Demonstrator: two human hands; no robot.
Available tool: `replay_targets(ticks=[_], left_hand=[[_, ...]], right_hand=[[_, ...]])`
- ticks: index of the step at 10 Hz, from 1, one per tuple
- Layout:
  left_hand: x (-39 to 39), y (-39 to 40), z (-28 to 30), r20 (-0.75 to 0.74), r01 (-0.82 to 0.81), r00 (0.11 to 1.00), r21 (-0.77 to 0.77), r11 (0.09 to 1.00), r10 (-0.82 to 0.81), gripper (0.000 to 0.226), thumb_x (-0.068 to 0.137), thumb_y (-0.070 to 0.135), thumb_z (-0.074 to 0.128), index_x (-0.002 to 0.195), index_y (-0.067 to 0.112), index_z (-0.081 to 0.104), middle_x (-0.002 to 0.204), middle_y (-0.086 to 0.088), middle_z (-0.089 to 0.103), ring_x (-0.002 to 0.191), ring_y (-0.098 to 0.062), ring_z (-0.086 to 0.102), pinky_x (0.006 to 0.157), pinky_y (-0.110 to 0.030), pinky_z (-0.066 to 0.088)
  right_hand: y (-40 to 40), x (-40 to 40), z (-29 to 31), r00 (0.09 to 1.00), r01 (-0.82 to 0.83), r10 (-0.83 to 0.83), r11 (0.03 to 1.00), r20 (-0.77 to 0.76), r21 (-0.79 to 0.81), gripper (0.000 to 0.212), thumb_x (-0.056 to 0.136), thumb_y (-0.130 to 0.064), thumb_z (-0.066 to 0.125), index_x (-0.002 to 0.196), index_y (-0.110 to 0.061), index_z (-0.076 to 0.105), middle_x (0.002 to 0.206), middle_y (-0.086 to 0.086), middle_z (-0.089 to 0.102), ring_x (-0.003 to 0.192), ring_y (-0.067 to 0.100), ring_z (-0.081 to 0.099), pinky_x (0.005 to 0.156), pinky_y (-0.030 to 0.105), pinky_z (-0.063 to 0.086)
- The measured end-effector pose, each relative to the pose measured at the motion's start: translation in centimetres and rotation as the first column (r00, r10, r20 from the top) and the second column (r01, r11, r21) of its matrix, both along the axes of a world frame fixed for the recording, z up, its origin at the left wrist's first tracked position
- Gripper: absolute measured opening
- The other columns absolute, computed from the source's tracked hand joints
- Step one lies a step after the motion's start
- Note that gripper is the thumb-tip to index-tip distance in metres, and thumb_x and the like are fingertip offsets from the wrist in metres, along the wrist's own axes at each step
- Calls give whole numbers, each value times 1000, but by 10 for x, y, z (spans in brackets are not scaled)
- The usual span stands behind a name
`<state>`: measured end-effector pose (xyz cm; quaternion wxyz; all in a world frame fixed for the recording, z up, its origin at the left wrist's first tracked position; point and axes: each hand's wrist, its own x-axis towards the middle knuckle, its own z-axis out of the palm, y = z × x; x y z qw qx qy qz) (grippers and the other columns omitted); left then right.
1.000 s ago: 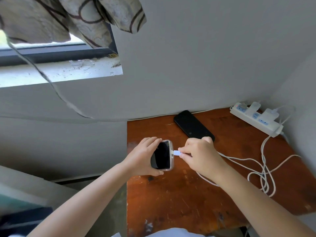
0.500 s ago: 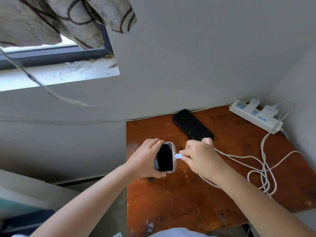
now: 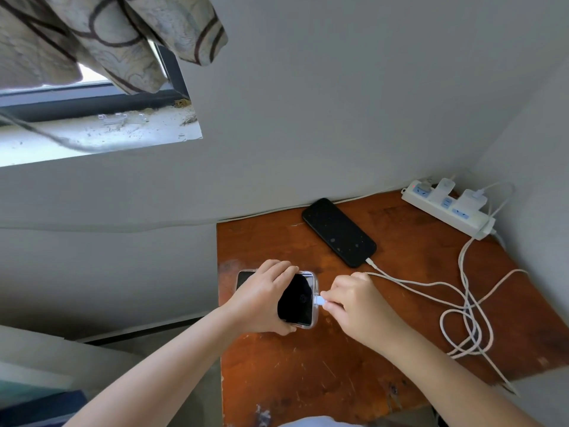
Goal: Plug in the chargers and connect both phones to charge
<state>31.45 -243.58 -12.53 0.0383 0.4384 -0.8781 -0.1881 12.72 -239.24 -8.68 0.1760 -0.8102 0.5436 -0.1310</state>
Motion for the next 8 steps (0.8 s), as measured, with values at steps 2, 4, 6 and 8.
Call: replay_targets(ticks=[2,4,6,8], left_hand=[[-10,-13,-2,141,158,977,24,987,-159,91,68,40,72,139,13,22,145,-7,30,132,-22,18,108,-31,24],[-47,-50,-10,459,477,745,140,867,-484,89,71,28,73,139,6,20,146,-15,27,133,-30,20,110,-38,21],[-69,-71,-15,551,582,597,202,788,-582,96,66,25,78,140,6,19,148,-16,25,137,-30,17,113,-38,12],[-61,-69,-18,517,514,678,176,840,-523,97,71,26,74,142,11,10,153,-9,14,141,-25,-4,113,-40,-3]], right_hand=[[12,-5,-27,976,168,-174,984,128,58,17,81,-8,67,97,-5,71,88,14,72,84,28,62,78,27,38],[25,-13,-66,933,323,-347,923,92,209,27,85,-25,63,107,-11,67,98,7,70,90,19,61,91,33,45],[28,-49,-87,926,375,-365,916,-93,142,40,91,-29,51,128,-15,49,139,7,47,134,24,33,110,40,26],[16,-50,-106,905,372,-308,908,-294,193,58,92,-51,30,143,-29,11,157,3,0,143,24,-8,116,49,2]])
